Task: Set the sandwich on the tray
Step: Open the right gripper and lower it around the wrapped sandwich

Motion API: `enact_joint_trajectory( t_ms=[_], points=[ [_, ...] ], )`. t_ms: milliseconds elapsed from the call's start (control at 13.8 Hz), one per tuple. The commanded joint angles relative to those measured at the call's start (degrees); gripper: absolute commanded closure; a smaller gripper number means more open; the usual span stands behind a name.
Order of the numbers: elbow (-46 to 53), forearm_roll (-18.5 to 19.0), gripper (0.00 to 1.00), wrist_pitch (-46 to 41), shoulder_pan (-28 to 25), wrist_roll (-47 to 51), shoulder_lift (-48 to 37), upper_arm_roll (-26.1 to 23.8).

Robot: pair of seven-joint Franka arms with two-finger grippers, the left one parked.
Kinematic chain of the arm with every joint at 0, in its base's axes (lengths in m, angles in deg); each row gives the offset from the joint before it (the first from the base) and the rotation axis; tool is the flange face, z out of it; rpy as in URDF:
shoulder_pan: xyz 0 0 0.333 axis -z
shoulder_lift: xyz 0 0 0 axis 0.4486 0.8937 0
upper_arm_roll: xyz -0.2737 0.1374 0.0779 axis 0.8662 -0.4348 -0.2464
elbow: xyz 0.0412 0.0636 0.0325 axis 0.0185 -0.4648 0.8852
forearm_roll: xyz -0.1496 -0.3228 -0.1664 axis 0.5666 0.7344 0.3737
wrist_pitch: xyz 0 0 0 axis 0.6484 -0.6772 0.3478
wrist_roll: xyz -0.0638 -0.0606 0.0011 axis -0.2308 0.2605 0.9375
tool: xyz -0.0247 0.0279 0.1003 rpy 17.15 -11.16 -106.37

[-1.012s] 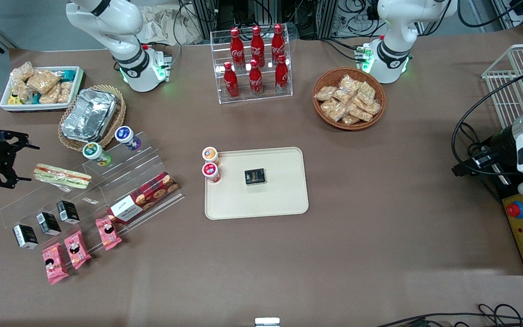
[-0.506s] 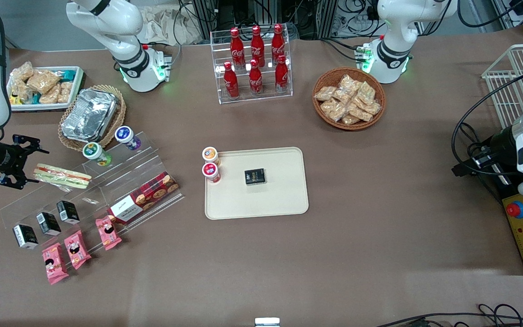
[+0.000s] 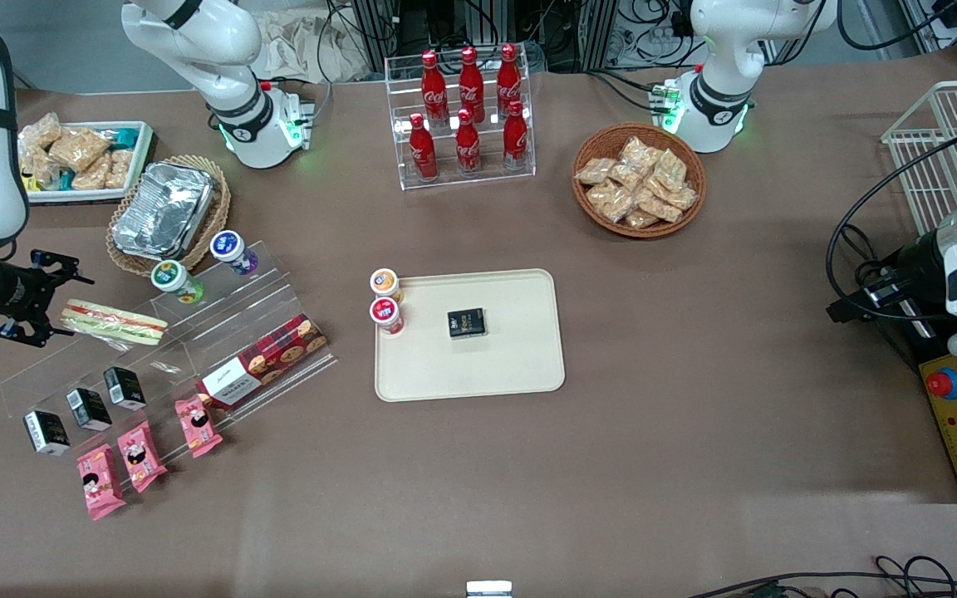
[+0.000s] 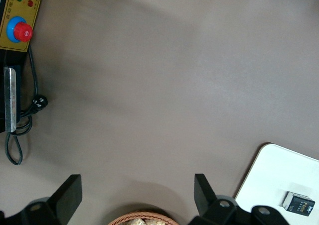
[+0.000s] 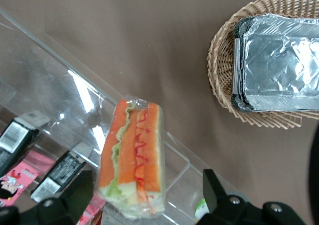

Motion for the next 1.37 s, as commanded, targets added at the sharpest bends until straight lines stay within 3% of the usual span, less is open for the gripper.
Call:
enact_joint_trajectory(
  t_ms=[0, 361, 434, 506, 651, 723, 795, 1301],
  points=[
    [-0.96, -0.27, 0.02, 2.10, 0.51, 1.02, -0.01, -0.40],
    [-4.12, -2.29, 0.08, 6.93, 0.51, 1.11, -0.10, -0.40],
    [-4.21, -2.37, 0.19, 7.12, 0.42, 1.11, -0.10, -0.40],
    [-4.13, -2.46, 0.45, 7.21, 0.33, 1.11, -0.10, -0.48],
    [-4.04, -3.95, 0.53, 7.38, 0.24, 1.11, -0.10, -0.40],
    [-4.04, -4.13, 0.67, 7.47, 0.42, 1.11, -0.19, -0.48],
    [-4.04, -4.31, 0.75, 7.56, 0.42, 1.11, -0.19, -0.49],
    [0.43, -4.49, 0.74, 5.46, 0.51, 0.23, -2.65, -0.40]
  ],
)
